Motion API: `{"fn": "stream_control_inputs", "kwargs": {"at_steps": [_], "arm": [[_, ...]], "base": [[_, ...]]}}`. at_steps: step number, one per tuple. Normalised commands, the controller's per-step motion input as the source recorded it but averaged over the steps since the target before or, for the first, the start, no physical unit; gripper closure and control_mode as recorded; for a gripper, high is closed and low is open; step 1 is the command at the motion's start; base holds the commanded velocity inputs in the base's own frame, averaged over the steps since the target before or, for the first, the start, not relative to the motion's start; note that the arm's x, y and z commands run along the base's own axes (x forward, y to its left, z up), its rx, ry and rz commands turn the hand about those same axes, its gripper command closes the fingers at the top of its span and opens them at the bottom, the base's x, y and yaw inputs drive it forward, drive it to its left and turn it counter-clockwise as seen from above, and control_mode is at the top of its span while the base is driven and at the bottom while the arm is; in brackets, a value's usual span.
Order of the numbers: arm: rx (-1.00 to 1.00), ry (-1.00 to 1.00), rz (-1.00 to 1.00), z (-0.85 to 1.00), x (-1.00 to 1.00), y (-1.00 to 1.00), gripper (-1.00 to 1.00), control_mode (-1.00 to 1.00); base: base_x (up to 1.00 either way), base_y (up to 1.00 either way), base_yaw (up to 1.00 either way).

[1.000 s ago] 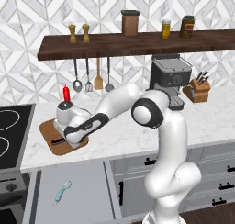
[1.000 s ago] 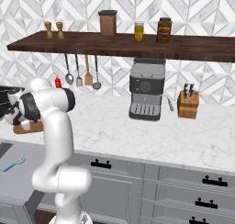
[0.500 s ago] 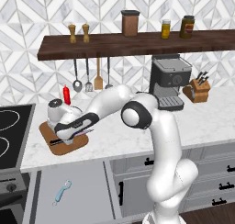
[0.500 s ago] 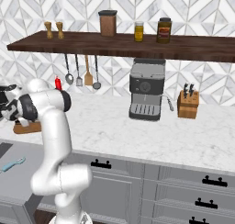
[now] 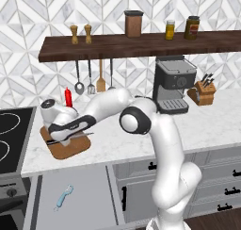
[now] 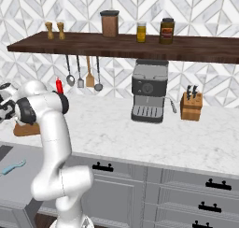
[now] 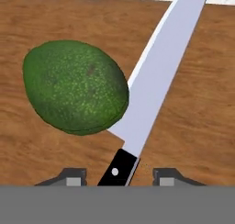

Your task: Place the appropriate cutting tool for cutting the avocado skin on the cutting board.

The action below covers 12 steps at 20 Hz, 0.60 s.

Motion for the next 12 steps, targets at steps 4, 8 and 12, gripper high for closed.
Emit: {"fn": "stream_control_inputs", "kwargs": {"at_steps": [4, 8, 12], "arm": [[0.04, -0.19, 0.0, 0.14, -0.49, -0.17, -1.0, -1.0], [0.04, -0.26, 0.0, 0.32, -0.49, -0.12, -1.0, -1.0], [0.04, -0.28, 0.0, 0.48, -0.57, -0.27, -1.0, -1.0]], "base": [[0.0, 0.0, 0.0], [0.0, 0.0, 0.0], [0.0, 0.0, 0.0]]}}
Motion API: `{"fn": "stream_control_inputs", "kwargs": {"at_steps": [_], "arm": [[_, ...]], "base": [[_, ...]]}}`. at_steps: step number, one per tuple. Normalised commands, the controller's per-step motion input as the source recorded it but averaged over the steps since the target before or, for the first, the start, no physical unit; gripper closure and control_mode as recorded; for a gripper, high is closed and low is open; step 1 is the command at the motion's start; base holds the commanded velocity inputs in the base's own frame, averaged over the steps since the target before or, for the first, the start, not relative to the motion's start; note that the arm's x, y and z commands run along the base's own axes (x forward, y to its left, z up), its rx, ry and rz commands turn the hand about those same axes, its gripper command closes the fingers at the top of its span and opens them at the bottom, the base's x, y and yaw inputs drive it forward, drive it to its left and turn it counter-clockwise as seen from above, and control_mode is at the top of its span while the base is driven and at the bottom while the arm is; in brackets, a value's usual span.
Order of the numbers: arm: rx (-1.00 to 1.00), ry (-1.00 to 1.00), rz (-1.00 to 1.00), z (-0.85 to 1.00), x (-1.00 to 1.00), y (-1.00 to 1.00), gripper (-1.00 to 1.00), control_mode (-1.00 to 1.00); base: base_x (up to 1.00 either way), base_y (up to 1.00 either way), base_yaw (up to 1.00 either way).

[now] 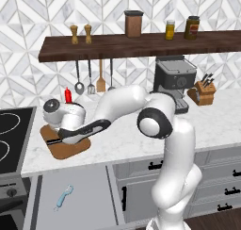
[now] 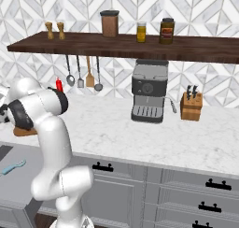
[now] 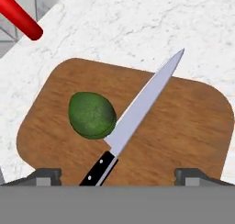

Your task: Place the appropriate cutting tool for cutting the avocado skin on the cutting board.

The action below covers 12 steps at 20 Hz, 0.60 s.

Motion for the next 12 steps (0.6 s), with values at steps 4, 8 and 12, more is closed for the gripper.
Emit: {"fn": "stream_control_inputs", "kwargs": {"at_steps": [4, 8, 12], "arm": [[0.04, -0.27, -0.03, 0.44, -0.64, -0.44, -1.0, -1.0], [0.03, -0.23, -0.04, 0.47, -0.7, -0.51, -1.0, -1.0], [0.01, -0.19, -0.05, 0.52, -0.64, -0.5, -1.0, -1.0]], "base": [[0.0, 0.0, 0.0], [0.0, 0.0, 0.0], [0.0, 0.0, 0.0]]}}
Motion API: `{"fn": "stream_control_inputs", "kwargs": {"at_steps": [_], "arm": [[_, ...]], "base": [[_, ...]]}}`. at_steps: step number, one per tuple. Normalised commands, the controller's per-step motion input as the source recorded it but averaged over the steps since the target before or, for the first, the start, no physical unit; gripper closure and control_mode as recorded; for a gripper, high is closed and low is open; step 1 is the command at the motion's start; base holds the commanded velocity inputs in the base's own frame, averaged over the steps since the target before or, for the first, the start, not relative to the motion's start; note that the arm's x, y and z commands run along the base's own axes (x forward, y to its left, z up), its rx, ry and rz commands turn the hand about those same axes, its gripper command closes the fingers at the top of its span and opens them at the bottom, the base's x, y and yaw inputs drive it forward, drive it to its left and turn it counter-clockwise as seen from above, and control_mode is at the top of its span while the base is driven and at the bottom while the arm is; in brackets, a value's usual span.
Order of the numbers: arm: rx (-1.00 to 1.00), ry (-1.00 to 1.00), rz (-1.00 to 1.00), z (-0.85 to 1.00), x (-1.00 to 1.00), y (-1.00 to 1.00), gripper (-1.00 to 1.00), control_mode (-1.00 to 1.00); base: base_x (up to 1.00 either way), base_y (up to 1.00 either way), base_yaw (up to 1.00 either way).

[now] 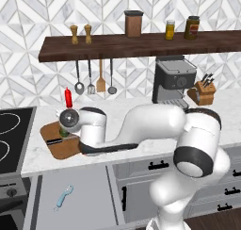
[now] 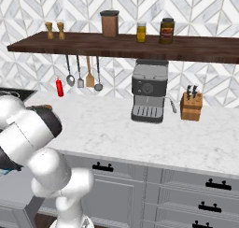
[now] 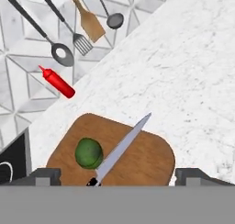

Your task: Place the appropriate cutting tool for cutting the avocado skin on the cutting board.

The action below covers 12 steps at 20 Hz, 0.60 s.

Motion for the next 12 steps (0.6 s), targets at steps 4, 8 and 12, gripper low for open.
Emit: {"fn": "stream_control_inputs", "kwargs": {"at_steps": [4, 8, 12], "arm": [[0.0, -0.18, -0.05, 0.47, -0.59, -0.54, -1.0, -1.0], [0.0, -0.17, -0.05, 0.35, -0.55, -0.57, -1.0, -1.0], [0.0, -0.13, -0.05, 0.59, -0.35, -0.59, -1.0, -1.0]], "base": [[0.0, 0.0, 0.0], [0.0, 0.0, 0.0], [0.0, 0.0, 0.0]]}}
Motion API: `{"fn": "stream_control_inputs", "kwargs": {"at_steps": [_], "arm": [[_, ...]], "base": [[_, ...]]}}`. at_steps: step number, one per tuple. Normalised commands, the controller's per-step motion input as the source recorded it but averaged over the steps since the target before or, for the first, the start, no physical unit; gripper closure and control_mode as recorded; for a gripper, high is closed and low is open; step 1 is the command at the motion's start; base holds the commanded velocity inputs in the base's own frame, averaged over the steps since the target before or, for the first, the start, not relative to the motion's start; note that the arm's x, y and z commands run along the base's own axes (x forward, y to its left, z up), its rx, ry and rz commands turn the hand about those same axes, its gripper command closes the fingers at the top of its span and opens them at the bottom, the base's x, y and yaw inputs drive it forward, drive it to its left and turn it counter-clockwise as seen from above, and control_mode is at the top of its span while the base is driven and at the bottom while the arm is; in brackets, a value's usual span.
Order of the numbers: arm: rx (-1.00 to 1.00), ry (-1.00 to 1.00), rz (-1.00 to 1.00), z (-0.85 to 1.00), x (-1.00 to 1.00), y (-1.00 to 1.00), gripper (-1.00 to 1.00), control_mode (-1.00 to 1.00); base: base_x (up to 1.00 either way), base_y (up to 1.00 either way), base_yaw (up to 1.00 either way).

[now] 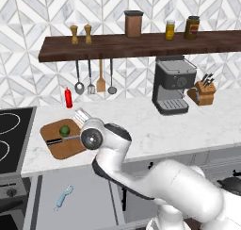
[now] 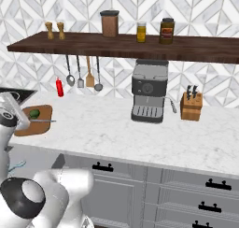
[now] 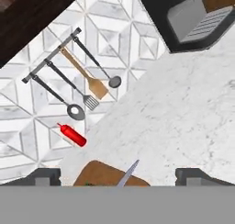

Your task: Place the appropriate cutting tool for cutting the avocado skin on the cutting board.

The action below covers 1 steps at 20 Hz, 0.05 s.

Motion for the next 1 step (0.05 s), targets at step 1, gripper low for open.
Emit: {"fn": "stream_control_inputs", "kwargs": {"at_steps": [1], "arm": [[0.0, -0.05, -0.04, 0.76, -0.14, -0.66, -1.0, -1.0]], "base": [[0.0, 0.0, 0.0]]}}
